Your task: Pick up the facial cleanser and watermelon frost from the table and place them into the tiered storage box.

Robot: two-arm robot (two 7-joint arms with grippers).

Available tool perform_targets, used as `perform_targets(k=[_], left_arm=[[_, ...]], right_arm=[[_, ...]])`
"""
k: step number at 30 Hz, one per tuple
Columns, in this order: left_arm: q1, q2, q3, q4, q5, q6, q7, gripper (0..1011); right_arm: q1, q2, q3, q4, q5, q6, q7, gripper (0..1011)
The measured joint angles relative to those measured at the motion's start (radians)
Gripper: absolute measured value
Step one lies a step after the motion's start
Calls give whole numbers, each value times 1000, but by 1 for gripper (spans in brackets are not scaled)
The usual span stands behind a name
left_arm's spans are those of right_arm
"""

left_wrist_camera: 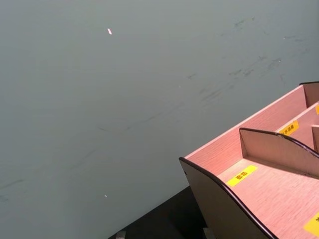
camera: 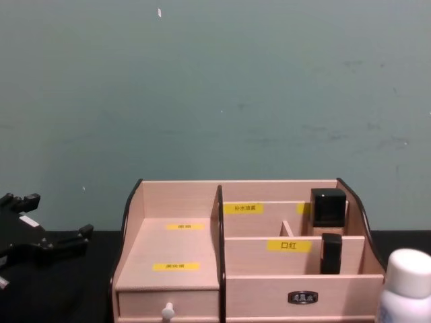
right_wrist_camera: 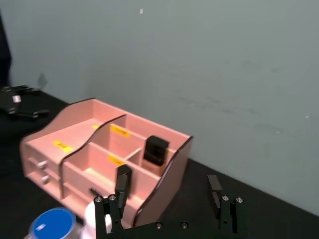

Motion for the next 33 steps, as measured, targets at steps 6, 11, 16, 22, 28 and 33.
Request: perform_targets(k=[6, 11, 16, 22, 28, 33], left_arm=[[0, 0, 0, 0, 0, 0, 0, 1001], [0, 0, 0, 0, 0, 0, 0, 1001], [0, 0, 0, 0, 0, 0, 0, 1001], [0, 0, 0, 0, 0, 0, 0, 1001], [0, 0, 0, 0, 0, 0, 0, 1001], [0, 0, 0, 0, 0, 0, 0, 1001]], right_arm=[[-75, 22, 35, -59, 12, 5, 18, 1002], [-118, 28, 53, -85, 27, 2, 45, 1002], [-128, 22, 54, -83, 42, 9, 72, 1002], [-123, 5, 45, -63, 46, 25, 96, 1002], [-106, -19, 25, -29, 46, 42, 118, 1002], [-91, -45, 4, 4, 37, 50, 137, 1002]])
